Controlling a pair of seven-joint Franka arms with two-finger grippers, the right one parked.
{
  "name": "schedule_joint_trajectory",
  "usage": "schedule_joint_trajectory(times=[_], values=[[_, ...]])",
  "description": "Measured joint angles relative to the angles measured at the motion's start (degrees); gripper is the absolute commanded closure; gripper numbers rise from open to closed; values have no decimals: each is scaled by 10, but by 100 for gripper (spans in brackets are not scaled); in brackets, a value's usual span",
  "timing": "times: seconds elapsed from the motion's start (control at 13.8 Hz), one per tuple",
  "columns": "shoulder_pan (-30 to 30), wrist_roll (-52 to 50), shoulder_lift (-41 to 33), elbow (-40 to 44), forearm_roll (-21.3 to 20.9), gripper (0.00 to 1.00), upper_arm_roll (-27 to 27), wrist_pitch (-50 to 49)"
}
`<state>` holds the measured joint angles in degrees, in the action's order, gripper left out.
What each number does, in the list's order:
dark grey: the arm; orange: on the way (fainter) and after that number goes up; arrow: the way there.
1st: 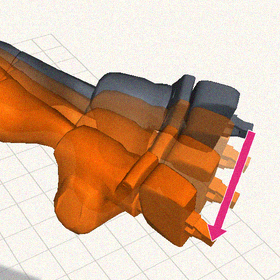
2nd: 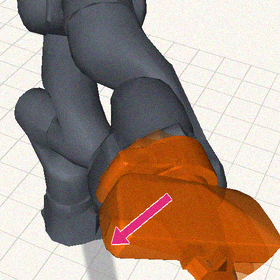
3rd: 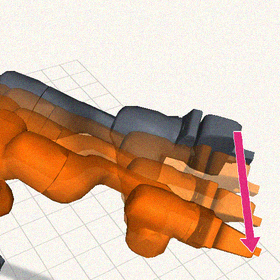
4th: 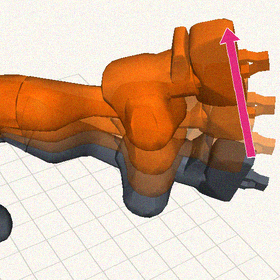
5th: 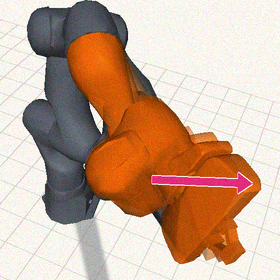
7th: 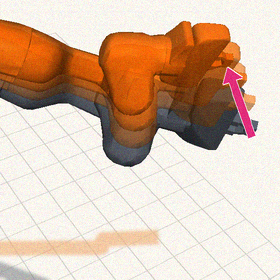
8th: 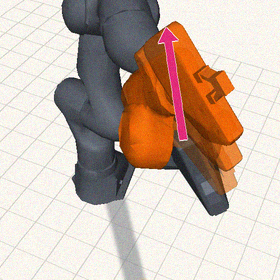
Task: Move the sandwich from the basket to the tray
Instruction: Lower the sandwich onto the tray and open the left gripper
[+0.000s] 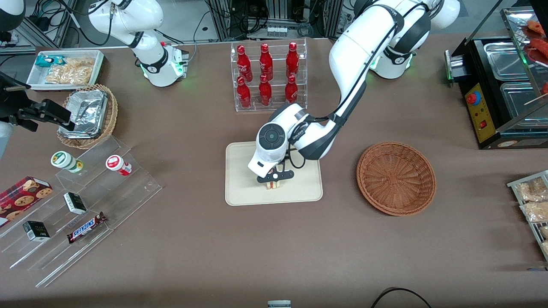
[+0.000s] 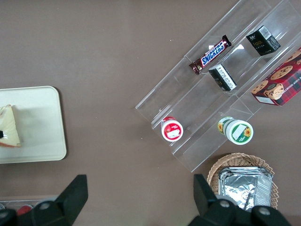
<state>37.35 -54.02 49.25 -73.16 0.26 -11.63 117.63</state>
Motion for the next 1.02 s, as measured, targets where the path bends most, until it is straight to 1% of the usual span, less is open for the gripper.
schedule_joint_trajectory(times=[0.29, 0.51, 0.8, 1.02], values=[[0, 0, -7, 16, 0, 0, 0, -8], [-1, 0, -44, 30, -1, 0, 4, -60], [-2, -1, -112, 31, -2, 0, 23, -133], [-1, -21, -142, 30, -3, 0, 61, -178]])
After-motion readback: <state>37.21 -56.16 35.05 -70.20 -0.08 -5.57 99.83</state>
